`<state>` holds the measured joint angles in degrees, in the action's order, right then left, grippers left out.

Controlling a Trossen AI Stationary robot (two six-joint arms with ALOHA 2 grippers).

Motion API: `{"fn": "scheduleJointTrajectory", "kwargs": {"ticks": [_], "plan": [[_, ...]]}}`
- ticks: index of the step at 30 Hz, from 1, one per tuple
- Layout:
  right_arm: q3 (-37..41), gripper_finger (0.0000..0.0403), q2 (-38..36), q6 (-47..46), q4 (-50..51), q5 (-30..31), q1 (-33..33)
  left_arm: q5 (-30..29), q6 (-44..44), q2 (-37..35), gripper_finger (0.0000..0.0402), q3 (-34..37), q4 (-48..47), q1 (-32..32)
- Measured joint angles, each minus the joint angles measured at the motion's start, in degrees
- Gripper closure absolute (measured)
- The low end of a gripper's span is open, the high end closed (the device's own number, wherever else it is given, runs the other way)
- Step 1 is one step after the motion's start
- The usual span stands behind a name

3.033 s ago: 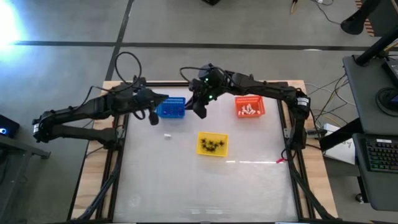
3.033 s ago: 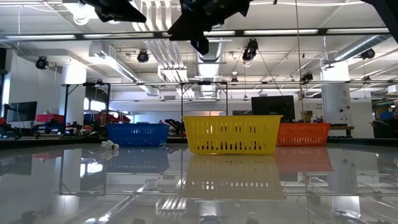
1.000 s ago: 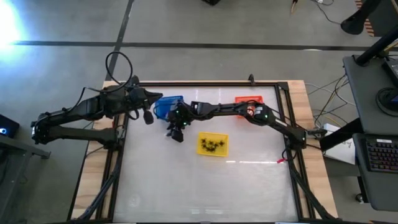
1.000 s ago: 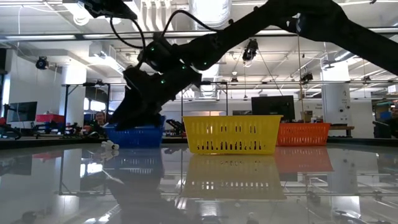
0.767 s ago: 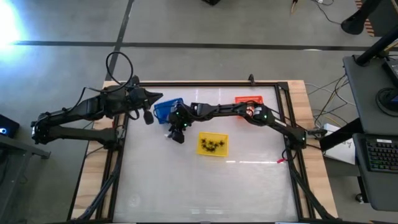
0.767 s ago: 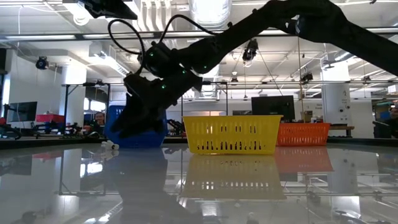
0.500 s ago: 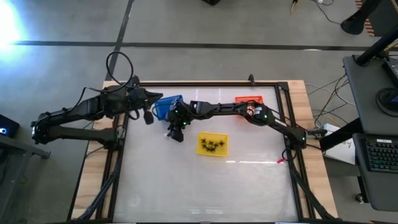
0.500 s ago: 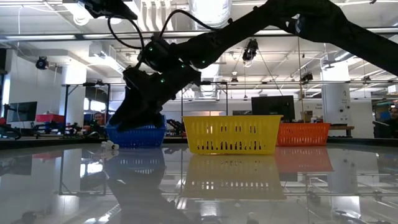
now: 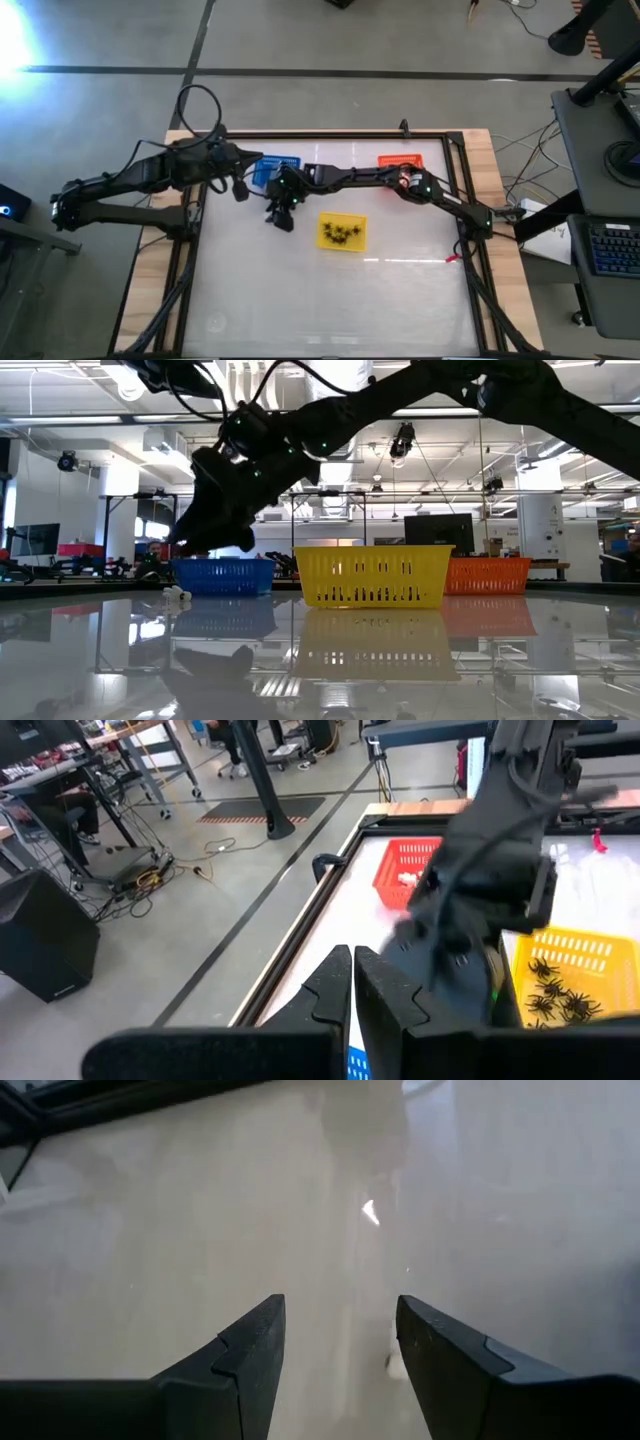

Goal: Sort Halloween decoration
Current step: Put the white skeleton toy into the orange bin

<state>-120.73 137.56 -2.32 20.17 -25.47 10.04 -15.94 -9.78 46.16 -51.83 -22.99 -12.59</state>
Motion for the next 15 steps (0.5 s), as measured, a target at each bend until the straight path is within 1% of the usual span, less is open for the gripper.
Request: {"fn": "scheduleJointTrajectory", "kwargs": {"ticks": [5,11,15], "plan": [[-2.93,0.0218,-0.07,0.13,1.03,0.12,0.13,0.00,0.00,0.99,0.0402,0.00,-0.20,-0.01],[-1.94,0.0218,-0.08,0.06,1.48,0.08,-0.86,0.04,0.26,2.01,0.0402,0.00,-0.62,0.01],[-1.61,0.0218,0.17,2.16,2.16,-0.01,-1.92,0.19,0.28,2.11,0.0402,0.00,-0.81,0.02]]}}
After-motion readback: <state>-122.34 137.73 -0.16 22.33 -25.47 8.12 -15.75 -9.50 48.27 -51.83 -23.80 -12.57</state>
